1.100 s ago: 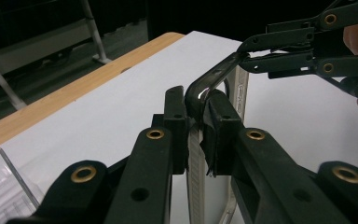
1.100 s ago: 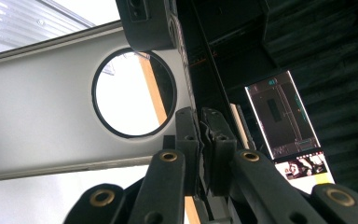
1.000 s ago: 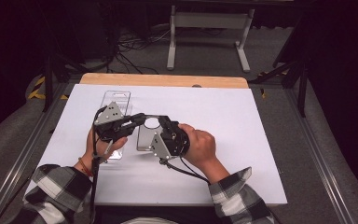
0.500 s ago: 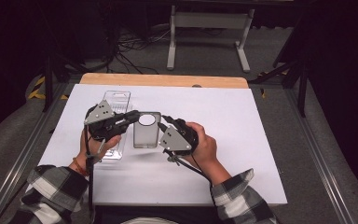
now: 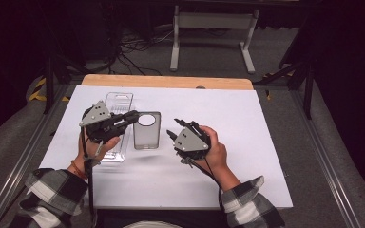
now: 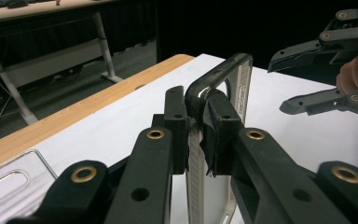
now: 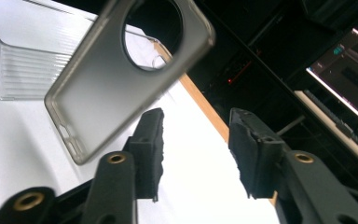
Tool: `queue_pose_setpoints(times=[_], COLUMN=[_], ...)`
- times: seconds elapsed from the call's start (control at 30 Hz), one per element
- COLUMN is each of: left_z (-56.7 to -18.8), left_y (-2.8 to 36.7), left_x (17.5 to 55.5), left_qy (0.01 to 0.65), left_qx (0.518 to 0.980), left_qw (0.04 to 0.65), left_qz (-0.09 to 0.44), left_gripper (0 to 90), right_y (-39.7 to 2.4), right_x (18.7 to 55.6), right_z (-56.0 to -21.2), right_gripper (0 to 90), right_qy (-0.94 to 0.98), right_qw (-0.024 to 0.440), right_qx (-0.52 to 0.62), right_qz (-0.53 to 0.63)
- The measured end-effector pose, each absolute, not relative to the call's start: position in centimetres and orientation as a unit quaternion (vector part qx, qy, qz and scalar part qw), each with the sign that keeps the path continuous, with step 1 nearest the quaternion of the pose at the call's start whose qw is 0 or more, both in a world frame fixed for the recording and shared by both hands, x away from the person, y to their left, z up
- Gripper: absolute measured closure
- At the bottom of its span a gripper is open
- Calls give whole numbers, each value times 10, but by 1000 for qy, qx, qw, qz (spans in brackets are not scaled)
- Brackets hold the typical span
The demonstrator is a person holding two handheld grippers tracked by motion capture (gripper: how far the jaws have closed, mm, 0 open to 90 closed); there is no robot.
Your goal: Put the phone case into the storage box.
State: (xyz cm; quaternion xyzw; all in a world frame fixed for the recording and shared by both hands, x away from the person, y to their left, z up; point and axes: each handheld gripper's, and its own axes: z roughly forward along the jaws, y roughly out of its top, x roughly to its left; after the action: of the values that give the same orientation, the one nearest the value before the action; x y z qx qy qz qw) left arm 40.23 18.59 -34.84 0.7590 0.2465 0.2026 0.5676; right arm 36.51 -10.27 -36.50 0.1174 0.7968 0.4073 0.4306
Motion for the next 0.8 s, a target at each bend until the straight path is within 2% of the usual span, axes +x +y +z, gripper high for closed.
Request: queue_pose_setpoints(times=[0.53, 0.6, 0.8], left_z=[-346, -345, -343], left_y=[192, 193, 196], left_x=[401, 401, 400], left_qy=[246, 245, 245], left_qx=[753, 752, 750], left_qw=[575, 576, 578], left_qz=[205, 207, 208], left_gripper=[812, 812, 811], right_y=[-137, -139, -146], right_x=[361, 359, 357], right_z=[-381, -384, -393], right_gripper=[293, 211, 162], right_qy=[793, 790, 788], right_qw=[409, 411, 398], right_qx=[157, 168, 187], right_qz=[424, 424, 431])
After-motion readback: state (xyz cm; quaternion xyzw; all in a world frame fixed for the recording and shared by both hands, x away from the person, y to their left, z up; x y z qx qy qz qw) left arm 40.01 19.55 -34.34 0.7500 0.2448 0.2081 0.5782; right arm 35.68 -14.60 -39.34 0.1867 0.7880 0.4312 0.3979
